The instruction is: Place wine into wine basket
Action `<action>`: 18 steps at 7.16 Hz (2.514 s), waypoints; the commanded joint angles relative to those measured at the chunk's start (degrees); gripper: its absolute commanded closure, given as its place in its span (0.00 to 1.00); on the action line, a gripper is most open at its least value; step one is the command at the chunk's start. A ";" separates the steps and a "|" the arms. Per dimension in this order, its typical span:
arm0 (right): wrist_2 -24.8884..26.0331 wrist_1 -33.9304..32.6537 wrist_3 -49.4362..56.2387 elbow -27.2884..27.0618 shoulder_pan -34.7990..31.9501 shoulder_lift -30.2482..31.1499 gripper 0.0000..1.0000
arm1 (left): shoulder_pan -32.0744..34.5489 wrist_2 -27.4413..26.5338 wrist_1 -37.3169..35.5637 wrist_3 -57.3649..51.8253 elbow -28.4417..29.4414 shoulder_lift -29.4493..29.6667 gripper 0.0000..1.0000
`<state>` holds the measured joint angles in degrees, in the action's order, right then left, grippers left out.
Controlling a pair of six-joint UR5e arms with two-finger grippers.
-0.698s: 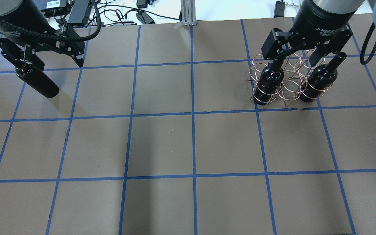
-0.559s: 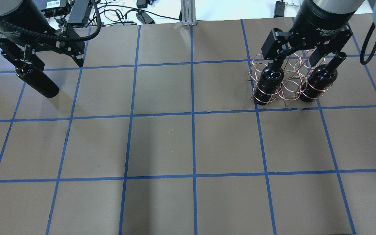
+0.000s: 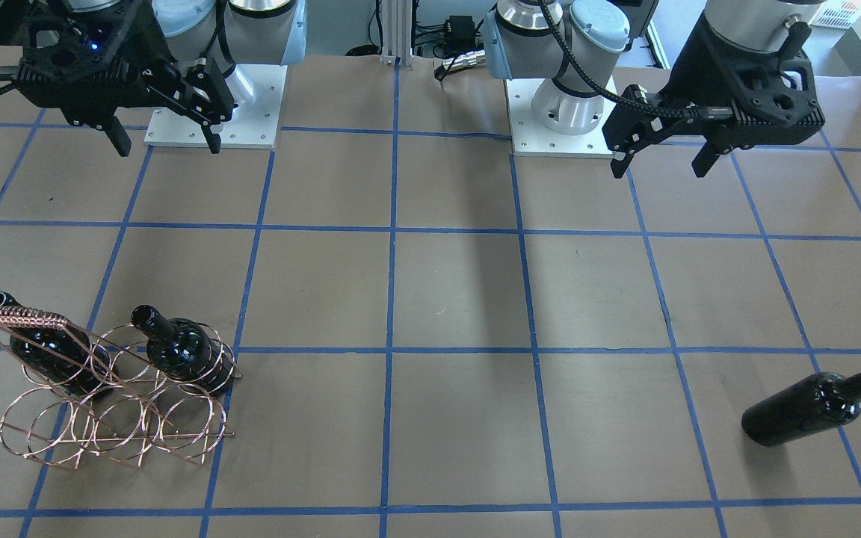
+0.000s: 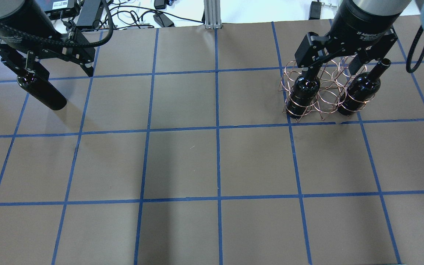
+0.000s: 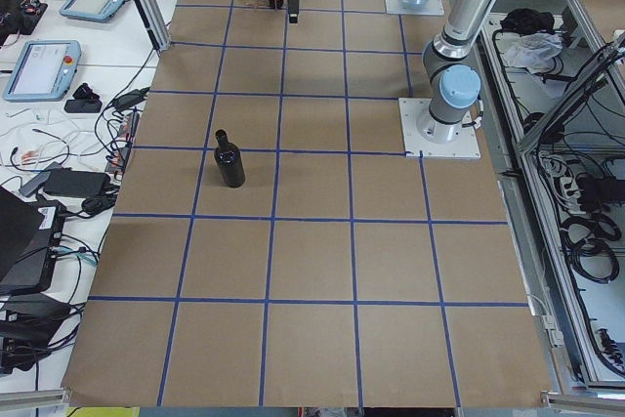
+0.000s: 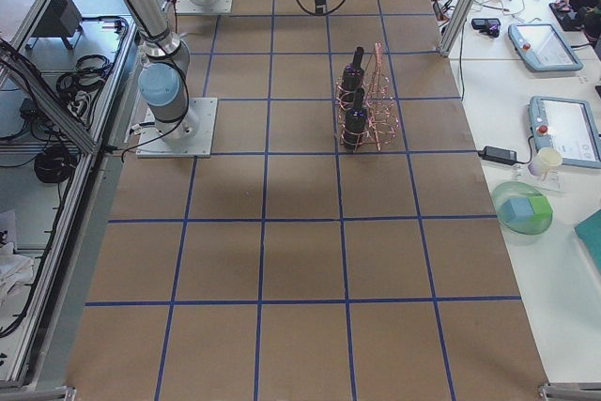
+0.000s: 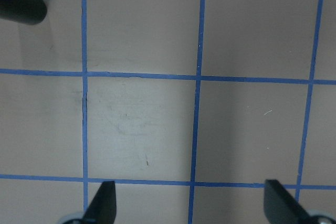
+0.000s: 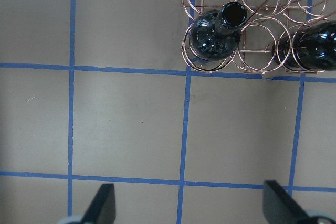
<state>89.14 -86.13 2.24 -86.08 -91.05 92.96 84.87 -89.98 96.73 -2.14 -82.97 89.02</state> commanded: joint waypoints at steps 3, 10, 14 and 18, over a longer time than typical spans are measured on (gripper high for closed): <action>-0.02 0.00 -0.05 -0.05 0.00 0.03 0.00 | -0.58 0.51 -0.22 -0.06 0.26 -0.07 0.00; 0.07 0.00 -0.05 -0.14 0.00 0.03 0.00 | -16.62 0.77 -0.92 -19.25 1.58 2.12 0.00; 0.07 0.00 0.04 -0.14 0.00 0.03 0.00 | -22.02 -0.28 -4.53 -23.96 8.06 11.85 0.00; -0.02 0.00 0.04 -0.14 0.00 0.03 0.00 | -23.60 0.07 -14.45 -29.23 9.93 20.91 0.00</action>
<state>89.19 -86.13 2.28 -86.22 -91.04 92.99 61.53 -89.87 84.95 -30.05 -73.39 107.51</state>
